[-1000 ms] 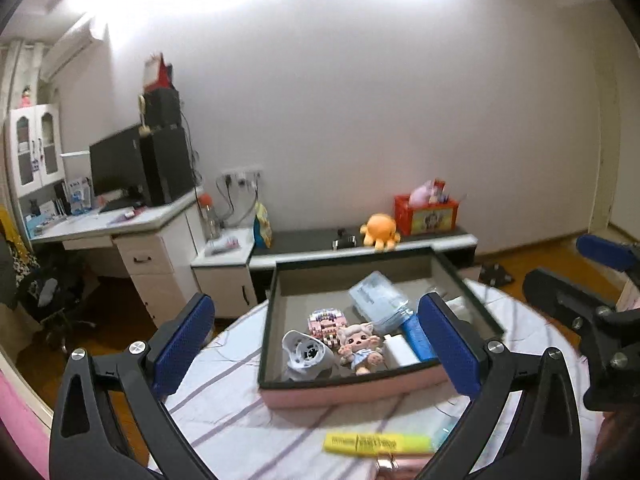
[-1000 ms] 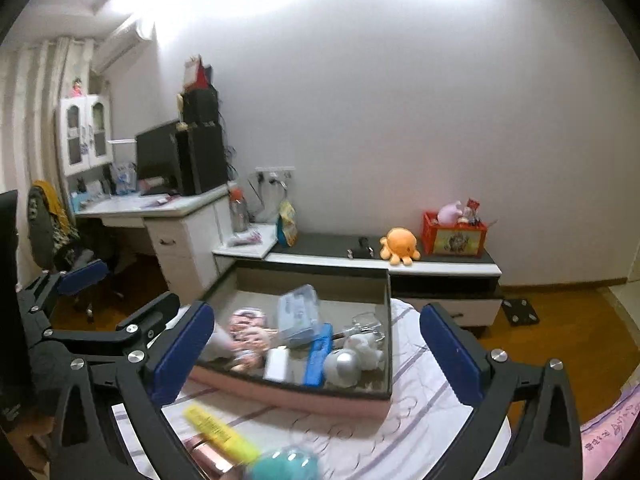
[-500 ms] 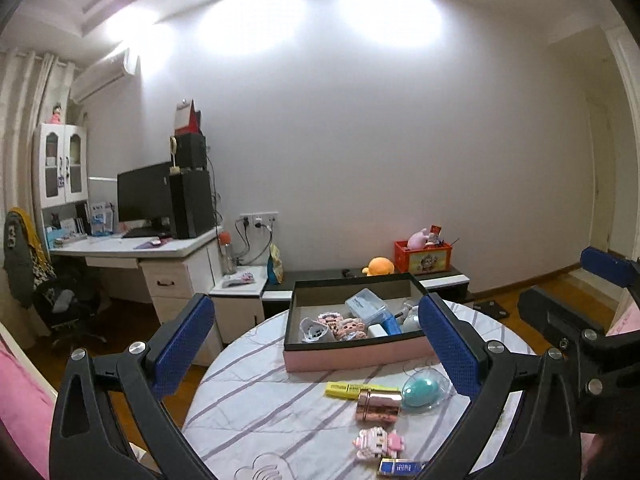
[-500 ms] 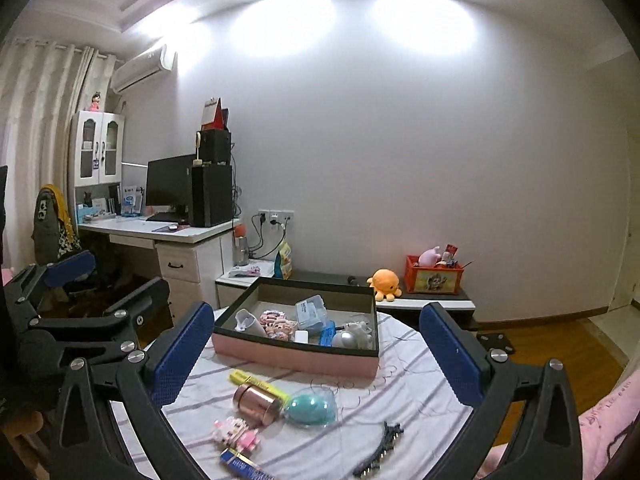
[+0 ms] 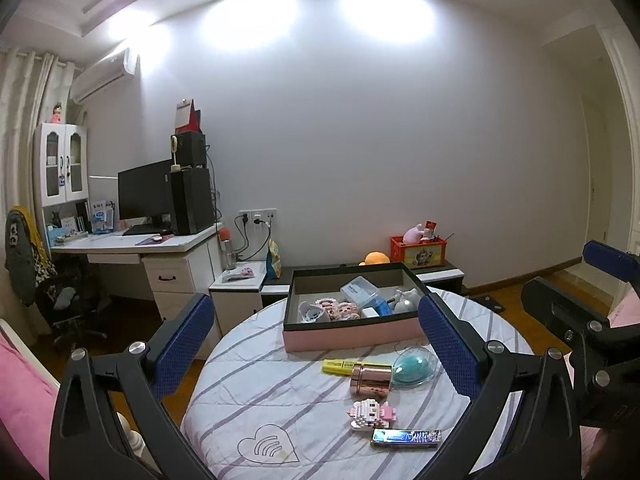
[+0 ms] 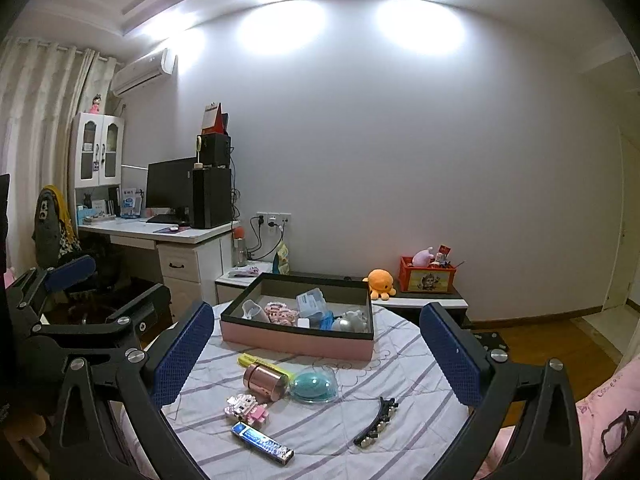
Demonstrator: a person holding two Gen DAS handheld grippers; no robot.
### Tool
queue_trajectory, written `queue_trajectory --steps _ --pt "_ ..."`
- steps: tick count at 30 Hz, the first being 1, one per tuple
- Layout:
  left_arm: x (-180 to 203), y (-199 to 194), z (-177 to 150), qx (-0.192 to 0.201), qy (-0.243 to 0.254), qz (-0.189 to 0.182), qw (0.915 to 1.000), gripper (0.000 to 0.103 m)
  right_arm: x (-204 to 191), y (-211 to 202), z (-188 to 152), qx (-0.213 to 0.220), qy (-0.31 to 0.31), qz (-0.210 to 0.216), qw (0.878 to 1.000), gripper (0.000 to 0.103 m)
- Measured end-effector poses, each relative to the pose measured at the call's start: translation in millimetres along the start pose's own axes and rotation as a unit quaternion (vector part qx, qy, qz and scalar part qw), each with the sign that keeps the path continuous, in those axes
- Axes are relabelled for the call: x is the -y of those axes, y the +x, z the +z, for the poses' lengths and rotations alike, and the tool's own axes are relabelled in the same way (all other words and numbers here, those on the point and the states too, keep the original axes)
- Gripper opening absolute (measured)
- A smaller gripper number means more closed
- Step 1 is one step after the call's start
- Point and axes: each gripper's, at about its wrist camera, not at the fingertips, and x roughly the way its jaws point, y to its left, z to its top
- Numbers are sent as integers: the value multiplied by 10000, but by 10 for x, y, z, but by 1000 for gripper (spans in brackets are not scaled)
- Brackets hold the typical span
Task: Organize rigid objects
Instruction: 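Move both tools back over the remaining items on the bed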
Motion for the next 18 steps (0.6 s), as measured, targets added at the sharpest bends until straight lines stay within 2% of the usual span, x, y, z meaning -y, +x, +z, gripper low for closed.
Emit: queue_trajectory --steps 5,8,13,18 --pt "18 47 -51 -77 11 -53 10000 103 16 26 -76 -69 38 29 10000 103" --pt "8 147 -146 -297 52 -6 9995 103 56 103 -149 -210 110 75 9997 103" --pt "-27 434 -446 -908 52 -42 9958 103 166 290 -375 -572 206 25 9981 103" --pt "31 808 -763 -1629 10 -234 9864 103 344 542 -685 -1113 401 -56 9930 103"
